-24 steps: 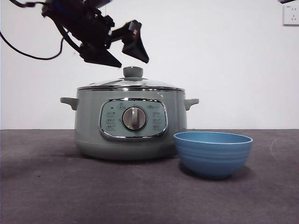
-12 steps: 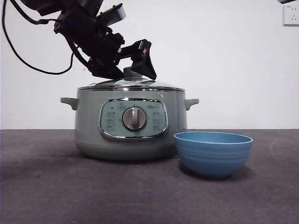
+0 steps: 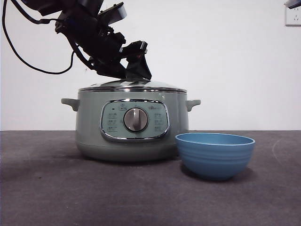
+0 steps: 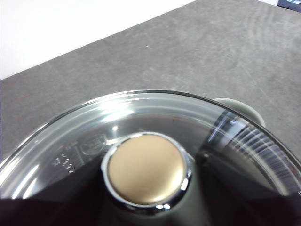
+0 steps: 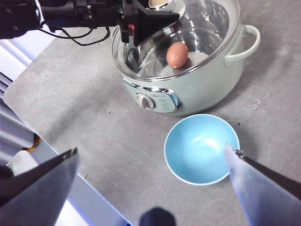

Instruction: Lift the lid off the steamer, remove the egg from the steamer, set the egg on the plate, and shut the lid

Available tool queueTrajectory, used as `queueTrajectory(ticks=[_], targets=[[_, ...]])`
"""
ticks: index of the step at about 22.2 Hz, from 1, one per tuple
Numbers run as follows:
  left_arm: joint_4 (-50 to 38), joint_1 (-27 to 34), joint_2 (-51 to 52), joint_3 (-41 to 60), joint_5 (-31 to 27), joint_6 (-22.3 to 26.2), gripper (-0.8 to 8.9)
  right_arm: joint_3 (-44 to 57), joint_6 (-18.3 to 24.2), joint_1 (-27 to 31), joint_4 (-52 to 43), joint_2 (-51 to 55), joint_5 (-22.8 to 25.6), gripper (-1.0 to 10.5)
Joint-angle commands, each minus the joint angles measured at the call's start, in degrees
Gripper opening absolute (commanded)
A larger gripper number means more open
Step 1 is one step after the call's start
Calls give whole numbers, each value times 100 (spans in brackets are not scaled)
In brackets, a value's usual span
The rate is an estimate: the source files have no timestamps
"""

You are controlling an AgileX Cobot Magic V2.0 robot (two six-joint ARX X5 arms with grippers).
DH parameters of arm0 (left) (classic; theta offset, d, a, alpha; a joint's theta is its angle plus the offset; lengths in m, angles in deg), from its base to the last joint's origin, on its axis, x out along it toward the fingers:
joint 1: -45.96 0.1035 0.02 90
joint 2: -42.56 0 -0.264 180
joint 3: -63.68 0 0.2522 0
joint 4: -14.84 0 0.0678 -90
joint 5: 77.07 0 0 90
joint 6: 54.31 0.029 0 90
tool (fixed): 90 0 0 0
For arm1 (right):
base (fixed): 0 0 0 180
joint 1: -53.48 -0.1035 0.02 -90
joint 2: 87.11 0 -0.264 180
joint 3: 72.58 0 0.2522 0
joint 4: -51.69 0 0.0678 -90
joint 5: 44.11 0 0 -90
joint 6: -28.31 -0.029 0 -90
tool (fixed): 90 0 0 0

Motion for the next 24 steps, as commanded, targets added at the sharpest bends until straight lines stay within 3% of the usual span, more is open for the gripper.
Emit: queueTrajectory(ticks=[1, 13, 24], targets=[[-39, -20, -50, -2, 28, 52, -9, -17, 2, -7, -31, 2, 13, 598], [-302, -20, 9, -203, 74, 52, -8, -17, 2, -7, -26, -7, 15, 598], [682, 136, 903, -942, 55, -50, -8, -17, -2, -7, -125, -63, 20, 598]])
